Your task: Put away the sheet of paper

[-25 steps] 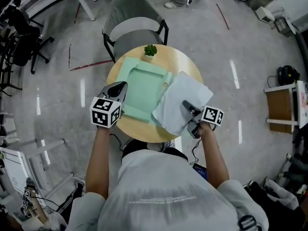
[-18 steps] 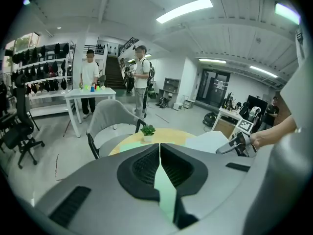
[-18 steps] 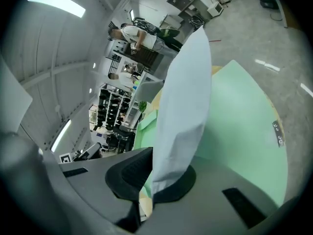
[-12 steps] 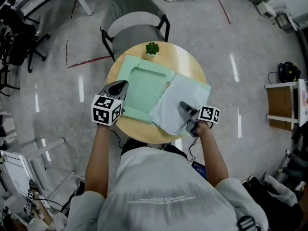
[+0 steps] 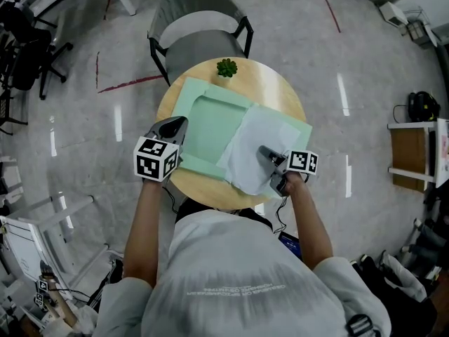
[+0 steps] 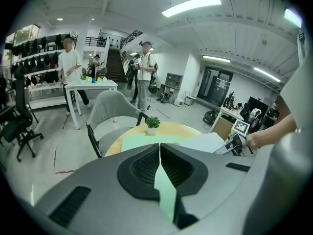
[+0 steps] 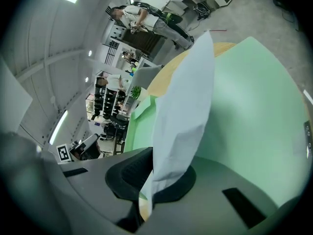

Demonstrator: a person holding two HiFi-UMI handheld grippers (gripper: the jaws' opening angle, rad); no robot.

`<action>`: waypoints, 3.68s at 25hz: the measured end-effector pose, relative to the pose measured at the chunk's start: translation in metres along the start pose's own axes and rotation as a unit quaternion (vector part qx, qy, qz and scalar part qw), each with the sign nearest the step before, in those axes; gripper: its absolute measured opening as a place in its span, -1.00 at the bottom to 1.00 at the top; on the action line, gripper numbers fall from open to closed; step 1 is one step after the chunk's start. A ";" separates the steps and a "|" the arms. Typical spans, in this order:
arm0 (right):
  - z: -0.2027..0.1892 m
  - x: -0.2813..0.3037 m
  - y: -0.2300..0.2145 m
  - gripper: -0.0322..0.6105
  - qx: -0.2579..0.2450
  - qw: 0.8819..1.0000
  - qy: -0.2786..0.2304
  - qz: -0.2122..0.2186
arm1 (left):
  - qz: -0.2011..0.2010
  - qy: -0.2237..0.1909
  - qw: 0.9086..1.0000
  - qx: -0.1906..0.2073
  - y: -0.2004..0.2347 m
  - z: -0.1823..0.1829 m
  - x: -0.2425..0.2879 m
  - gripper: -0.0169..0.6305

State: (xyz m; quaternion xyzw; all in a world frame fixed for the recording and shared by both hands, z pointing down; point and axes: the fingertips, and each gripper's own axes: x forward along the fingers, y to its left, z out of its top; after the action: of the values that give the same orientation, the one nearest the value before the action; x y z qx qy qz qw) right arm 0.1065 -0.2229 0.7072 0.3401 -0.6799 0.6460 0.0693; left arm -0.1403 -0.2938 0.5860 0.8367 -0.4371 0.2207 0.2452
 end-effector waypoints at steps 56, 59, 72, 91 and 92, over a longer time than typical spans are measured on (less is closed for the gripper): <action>-0.004 0.159 0.069 -0.81 -0.008 0.998 0.058 -0.020 | -0.028 -0.009 0.998 -0.058 0.134 -0.030 -0.026 -0.88; -0.006 0.172 0.076 -0.81 -0.013 0.998 0.067 -0.019 | -0.030 -0.006 0.998 -0.056 0.138 -0.033 -0.026 -0.88; -0.007 0.208 0.087 -0.80 -0.012 0.997 0.077 -0.016 | -0.028 0.005 0.997 -0.068 0.152 -0.046 -0.029 -0.88; -0.001 0.169 0.077 0.10 -0.009 0.998 0.017 -0.065 | -0.041 0.002 0.995 -0.089 0.110 -0.068 -0.027 -0.88; -0.003 0.165 0.075 0.11 -0.011 0.997 0.019 -0.068 | -0.041 0.002 0.995 -0.089 0.106 -0.069 -0.028 -0.88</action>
State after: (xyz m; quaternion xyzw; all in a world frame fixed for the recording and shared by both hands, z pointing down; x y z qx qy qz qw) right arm -0.0611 -0.2865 0.7332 0.3725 -0.6606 0.6387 0.1299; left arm -0.2547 -0.2870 0.6467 0.8284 -0.4197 0.1724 0.3285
